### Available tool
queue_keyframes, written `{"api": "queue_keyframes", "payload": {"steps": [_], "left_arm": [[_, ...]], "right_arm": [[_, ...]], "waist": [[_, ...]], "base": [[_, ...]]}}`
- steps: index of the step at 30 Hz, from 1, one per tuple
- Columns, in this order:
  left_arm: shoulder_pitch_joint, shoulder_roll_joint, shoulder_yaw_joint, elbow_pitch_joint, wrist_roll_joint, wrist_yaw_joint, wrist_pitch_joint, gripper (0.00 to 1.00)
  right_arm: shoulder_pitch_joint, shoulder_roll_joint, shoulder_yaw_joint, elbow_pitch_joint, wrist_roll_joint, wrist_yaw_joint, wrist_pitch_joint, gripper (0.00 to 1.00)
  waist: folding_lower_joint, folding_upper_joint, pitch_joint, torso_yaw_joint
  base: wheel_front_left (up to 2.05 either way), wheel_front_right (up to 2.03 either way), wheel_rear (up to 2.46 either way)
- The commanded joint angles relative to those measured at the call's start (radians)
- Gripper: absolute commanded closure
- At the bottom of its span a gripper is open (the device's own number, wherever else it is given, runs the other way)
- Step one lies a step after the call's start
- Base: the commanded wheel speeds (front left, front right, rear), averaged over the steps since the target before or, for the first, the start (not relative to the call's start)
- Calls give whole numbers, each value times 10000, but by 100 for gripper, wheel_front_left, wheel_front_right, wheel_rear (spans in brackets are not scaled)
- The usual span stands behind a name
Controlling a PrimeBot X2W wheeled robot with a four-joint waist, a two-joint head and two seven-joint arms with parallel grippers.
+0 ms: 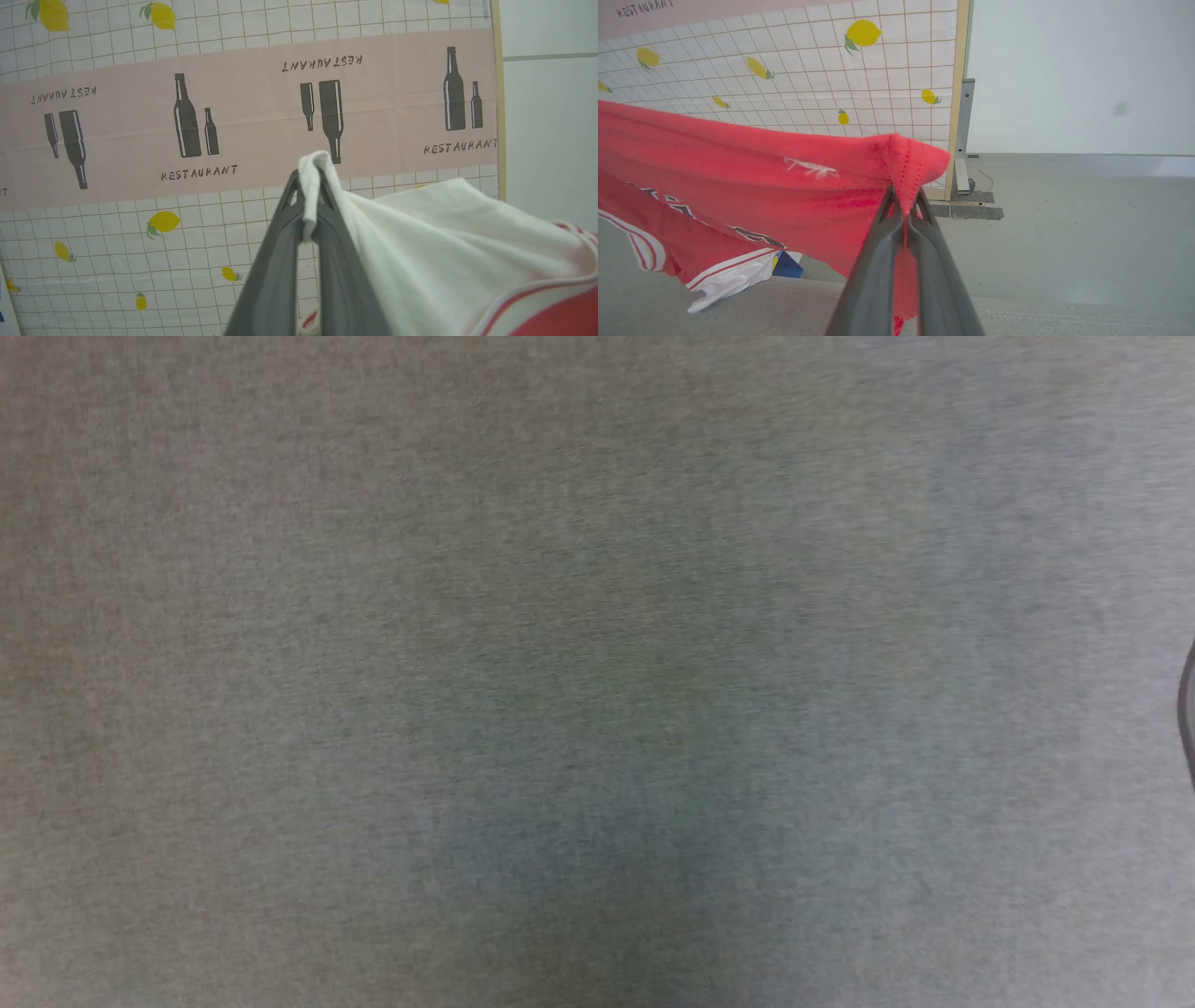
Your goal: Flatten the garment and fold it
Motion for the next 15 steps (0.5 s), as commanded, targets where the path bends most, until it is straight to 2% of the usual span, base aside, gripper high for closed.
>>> {"api": "queue_keyframes", "payload": {"steps": [1, 7, 11, 15], "left_arm": [[232, -81, 52, 70, -167, -110, -175, 100], [1590, -515, -41, 241, -542, -598, -580, 100], [3124, -876, 244, 40, -930, -626, -695, 100], [5030, -1347, 730, -845, -1218, -644, -712, 100]], "right_arm": [[244, -33, 75, 74, 120, -13, -149, 100], [1756, -33, 758, 104, 506, -13, -564, 100], [3324, -59, 1116, -19, 794, -13, -983, 100], [5020, -183, 1314, -249, 1409, -13, -1370, 100]], "waist": [[-3, 0, 205, 317], [-3, 0, -344, 850], [-3, 0, -1113, 1200], [-3, 0, -2076, 1539]], "base": [[0, 0, 0], [0, 0, 0], [0, 0, 0], [0, 0, 0]]}}
